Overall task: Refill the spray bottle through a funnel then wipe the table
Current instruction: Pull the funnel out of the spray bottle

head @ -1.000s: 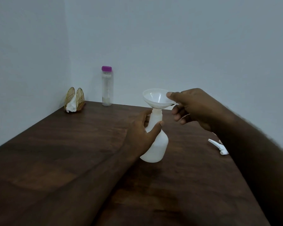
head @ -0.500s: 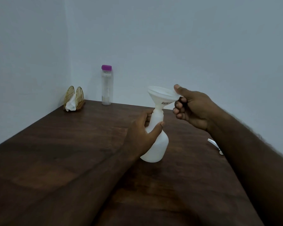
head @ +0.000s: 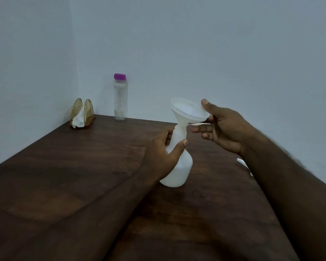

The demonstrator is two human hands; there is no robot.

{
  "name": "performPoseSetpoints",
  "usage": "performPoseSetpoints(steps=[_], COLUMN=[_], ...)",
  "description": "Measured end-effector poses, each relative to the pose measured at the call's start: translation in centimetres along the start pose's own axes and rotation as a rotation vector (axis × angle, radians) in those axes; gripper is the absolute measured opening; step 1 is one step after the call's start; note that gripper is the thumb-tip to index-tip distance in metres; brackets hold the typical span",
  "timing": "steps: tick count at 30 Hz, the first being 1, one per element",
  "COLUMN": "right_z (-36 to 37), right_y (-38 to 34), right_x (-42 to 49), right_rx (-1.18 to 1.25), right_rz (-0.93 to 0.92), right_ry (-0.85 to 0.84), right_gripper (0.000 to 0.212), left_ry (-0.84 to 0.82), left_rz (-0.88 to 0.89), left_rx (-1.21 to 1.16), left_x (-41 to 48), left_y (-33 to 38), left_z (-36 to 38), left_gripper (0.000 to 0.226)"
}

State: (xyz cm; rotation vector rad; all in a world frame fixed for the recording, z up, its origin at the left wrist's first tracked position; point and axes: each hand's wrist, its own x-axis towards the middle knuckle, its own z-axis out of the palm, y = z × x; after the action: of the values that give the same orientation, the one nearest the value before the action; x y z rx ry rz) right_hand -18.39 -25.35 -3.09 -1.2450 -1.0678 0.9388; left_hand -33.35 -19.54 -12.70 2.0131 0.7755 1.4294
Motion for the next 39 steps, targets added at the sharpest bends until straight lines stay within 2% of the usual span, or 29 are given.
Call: performPoseSetpoints(steps=[4,8,14,21,31,37,39], right_z=[0.2,0.4,0.5,0.3,0.1,0.0,0.1], right_y=[-0.2,-0.5,-0.2,0.3,0.6,0.6,0.6], right_x=[-0.2,-0.3,-0.5,-0.4,-0.3,-0.4,-0.5], right_rx=[-0.057,-0.119,-0.029,-0.006,0.202,0.185,0.127], right_rz=[-0.055,-0.073,-0.055,-0.056,-0.048,-0.057,-0.049], right_ry=[0.069,0.069,0.09,0.126,0.193,0.213,0.209], right_gripper=[0.034,0.037,0.032,0.041,0.041,0.036,0.029], left_ry=[-0.01,-0.011,-0.019,-0.021,-0.021,-0.025,-0.025], left_rz=[-0.002,-0.003,-0.008,-0.006,-0.001,0.005,0.01], left_rx=[-0.014,-0.021,-0.023,0.0,0.008,-0.027,-0.023], left_x=[0.0,0.1,0.0,0.0,0.1,0.1,0.0], left_y=[0.0,-0.1,-0.2,-0.2,-0.1,-0.2,-0.2], left_z=[0.0,0.0,0.0,0.0,-0.2,-0.2,-0.3], left_gripper=[0.039,0.039,0.039,0.045,0.046,0.044,0.044])
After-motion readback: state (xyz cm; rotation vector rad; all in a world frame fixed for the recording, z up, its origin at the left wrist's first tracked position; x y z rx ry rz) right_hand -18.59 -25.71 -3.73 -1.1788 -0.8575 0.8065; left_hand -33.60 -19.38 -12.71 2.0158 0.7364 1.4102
